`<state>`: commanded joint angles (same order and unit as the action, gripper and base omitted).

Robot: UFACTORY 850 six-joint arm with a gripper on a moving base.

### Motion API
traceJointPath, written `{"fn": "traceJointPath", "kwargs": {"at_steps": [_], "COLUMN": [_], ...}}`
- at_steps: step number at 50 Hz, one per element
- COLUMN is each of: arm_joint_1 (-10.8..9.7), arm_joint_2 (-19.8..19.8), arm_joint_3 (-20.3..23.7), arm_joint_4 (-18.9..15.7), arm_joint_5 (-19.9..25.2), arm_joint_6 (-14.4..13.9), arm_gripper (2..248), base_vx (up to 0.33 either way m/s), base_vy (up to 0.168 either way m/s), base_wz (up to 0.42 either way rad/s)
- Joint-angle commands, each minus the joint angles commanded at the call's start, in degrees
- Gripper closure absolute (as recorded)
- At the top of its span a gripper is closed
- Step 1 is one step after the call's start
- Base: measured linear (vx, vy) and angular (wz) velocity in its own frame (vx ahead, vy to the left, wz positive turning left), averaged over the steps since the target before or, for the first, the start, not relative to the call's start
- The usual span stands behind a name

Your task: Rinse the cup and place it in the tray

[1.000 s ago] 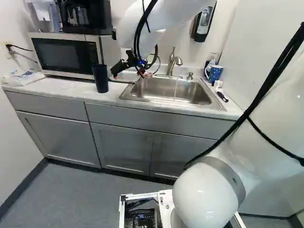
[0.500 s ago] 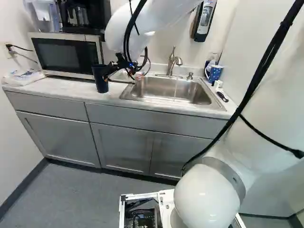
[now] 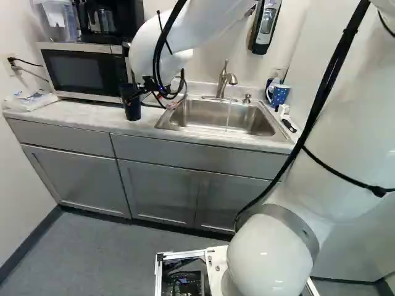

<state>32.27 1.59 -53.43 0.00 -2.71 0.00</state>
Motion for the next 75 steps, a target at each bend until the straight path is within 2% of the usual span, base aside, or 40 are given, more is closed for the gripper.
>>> {"fn": "traceJointPath", "kwargs": {"at_steps": [27, 56, 75], "arm_joint_1": [2.1, 2.2, 2.8], "arm_joint_2": [-3.2, -5.9, -6.1], "arm_joint_3": [0.3, 1.3, 3.4], "arm_joint_4": [-1.3, -4.1, -5.2], "arm_joint_5": [9.8, 20.5, 26.4], "arm_joint_6": [0.0, 0.0, 0.0], "arm_gripper": [3, 3, 3], "base_vx": [0.000, 0.000, 0.000], "base_vy": [0.000, 0.000, 0.000], "base_wz": [0.000, 0.000, 0.000]}}
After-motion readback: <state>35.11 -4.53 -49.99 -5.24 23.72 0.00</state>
